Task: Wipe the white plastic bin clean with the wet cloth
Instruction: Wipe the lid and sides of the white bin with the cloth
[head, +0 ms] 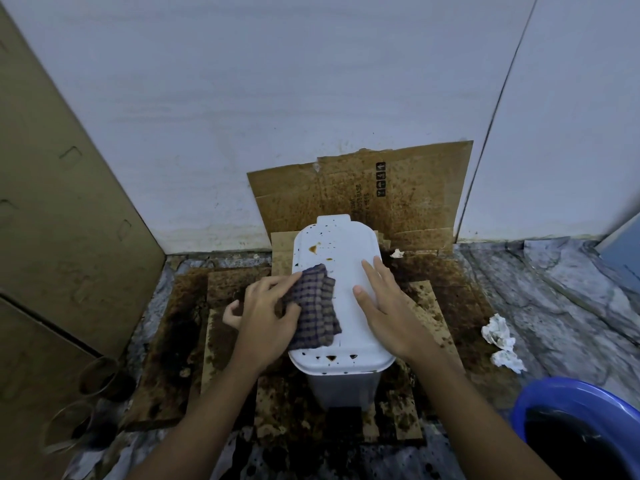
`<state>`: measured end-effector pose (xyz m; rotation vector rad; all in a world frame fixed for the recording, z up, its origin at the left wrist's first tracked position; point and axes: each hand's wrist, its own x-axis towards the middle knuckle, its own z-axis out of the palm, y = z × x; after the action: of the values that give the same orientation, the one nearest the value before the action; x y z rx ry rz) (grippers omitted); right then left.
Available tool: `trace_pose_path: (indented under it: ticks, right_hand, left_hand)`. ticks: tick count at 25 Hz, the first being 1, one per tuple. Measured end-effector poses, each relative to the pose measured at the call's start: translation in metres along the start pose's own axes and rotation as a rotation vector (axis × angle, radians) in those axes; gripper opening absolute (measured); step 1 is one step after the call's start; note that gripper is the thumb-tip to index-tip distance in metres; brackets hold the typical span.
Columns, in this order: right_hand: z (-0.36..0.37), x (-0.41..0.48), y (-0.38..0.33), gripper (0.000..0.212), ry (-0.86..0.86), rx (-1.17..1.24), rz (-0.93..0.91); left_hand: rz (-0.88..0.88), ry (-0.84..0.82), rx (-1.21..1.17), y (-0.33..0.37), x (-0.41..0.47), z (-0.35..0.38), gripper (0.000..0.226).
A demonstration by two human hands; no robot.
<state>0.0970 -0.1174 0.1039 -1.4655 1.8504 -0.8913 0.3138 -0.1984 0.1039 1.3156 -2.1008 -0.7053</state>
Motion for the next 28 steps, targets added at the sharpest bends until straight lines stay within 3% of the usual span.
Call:
trace_pose_path:
  ticks: [4,11,18,23,28]
  right_hand:
    - [0.007,0.004,0.005,0.069,0.044,-0.078,0.008]
    - [0.012,0.007,0.012,0.070,0.075,-0.140,-0.015]
    - [0.009,0.011,0.012,0.072,0.052,-0.119,-0.001]
    - [0.001,0.020,0.010,0.071,0.017,-0.097,0.016]
    - [0.003,0.026,0.008,0.069,0.050,-0.057,0.022]
  left_hand:
    - [-0.082,-0.104,-0.116,0.023,-0.005,0.027,0.057]
    - [-0.040,-0.192,0.143,0.016,0.063,0.051,0.068]
    - [-0.047,-0.238,0.097,0.015,0.138,0.054,0.068]
    - [-0.029,-0.209,0.037,0.010,0.106,0.052,0.066]
    - [-0.025,-0.230,0.069,0.021,0.017,0.042,0.070]
